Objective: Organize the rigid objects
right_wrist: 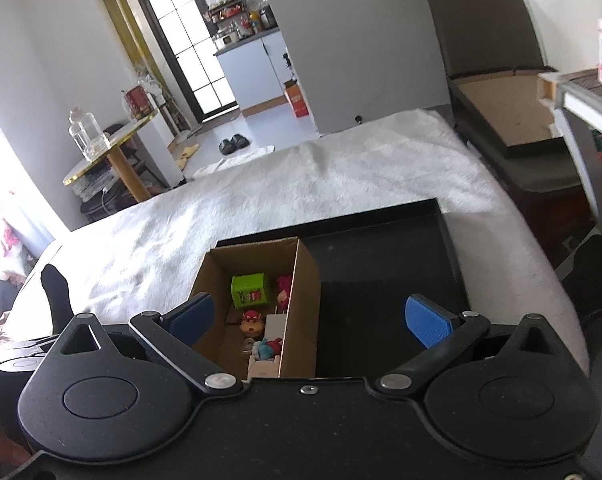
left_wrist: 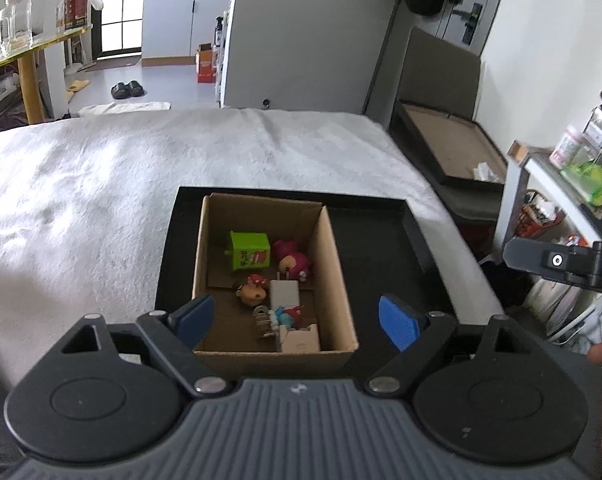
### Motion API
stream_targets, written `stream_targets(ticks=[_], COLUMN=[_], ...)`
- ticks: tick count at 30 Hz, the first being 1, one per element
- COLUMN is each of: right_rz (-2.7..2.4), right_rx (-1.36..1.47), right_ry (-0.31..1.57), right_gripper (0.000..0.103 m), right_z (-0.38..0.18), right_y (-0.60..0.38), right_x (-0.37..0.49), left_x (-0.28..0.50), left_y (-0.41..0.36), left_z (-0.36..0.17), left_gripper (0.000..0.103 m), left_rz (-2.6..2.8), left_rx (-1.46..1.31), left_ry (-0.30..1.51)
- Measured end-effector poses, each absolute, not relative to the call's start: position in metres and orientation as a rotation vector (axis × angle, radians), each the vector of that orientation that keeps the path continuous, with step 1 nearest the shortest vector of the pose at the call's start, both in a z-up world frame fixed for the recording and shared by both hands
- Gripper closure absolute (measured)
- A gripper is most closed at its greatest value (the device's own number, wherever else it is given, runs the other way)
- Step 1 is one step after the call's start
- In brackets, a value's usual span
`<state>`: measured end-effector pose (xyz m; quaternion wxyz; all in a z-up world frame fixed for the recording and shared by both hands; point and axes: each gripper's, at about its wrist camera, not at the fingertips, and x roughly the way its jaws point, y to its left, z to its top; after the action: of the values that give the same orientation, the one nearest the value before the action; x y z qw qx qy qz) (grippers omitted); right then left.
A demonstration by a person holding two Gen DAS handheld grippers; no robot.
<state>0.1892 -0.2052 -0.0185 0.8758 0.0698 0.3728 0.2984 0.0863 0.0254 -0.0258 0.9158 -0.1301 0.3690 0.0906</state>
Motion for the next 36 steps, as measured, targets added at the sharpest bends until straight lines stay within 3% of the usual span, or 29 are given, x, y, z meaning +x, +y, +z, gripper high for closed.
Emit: stream_targets(ticks=[13, 36], right_rz=[0.630, 0.525], right_rx=[0.123, 0.096], right_ry=[0.714, 0.748], right_gripper=[0.000, 0.000], right_z=[0.002, 0.019], right_y=[-0.219, -0.237], right_x=[0.161, 0.118], left_x=[0.050, 0.019], left_y=[0.007, -0.005], left_z=[0.000, 0.024], left_gripper=[0.011, 0.010], left_rz=[0.141, 0.051], left_rx=[-0.251, -0.227], left_ry=[0.675, 0.703])
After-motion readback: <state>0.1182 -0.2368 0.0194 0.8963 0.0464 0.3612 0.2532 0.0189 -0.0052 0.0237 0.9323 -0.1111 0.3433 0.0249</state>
